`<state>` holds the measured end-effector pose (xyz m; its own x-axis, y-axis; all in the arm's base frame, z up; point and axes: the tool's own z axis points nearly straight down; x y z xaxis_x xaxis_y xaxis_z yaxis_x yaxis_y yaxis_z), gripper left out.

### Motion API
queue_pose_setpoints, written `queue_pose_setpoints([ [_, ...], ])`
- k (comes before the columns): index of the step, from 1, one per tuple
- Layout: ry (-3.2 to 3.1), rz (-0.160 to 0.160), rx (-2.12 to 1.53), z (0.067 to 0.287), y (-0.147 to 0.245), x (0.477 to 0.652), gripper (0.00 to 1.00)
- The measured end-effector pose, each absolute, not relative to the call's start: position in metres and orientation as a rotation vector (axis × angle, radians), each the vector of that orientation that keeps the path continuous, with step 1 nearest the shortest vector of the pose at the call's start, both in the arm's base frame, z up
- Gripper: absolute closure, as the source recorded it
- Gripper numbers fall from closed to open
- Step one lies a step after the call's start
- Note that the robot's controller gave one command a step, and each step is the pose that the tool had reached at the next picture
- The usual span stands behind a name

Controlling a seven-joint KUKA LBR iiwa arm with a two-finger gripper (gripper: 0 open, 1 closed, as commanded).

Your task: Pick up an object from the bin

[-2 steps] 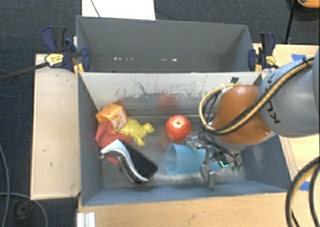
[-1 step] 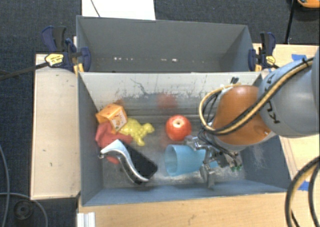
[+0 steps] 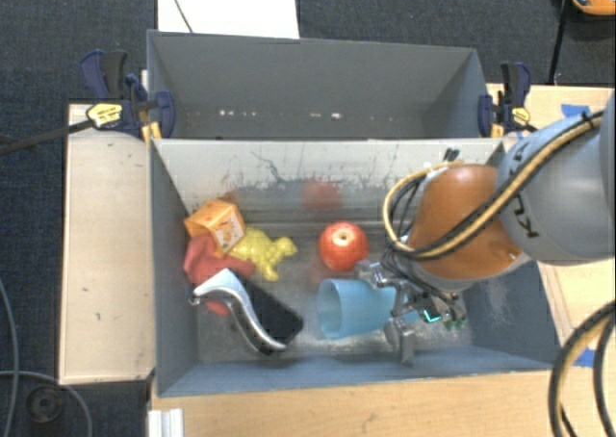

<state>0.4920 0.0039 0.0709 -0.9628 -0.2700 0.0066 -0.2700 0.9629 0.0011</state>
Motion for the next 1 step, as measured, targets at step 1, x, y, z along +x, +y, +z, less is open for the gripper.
queue_pose_setpoints([
  [1, -3.105, -0.001, 0.427, 0.0707, 0.004, 0.4919, 1.0],
])
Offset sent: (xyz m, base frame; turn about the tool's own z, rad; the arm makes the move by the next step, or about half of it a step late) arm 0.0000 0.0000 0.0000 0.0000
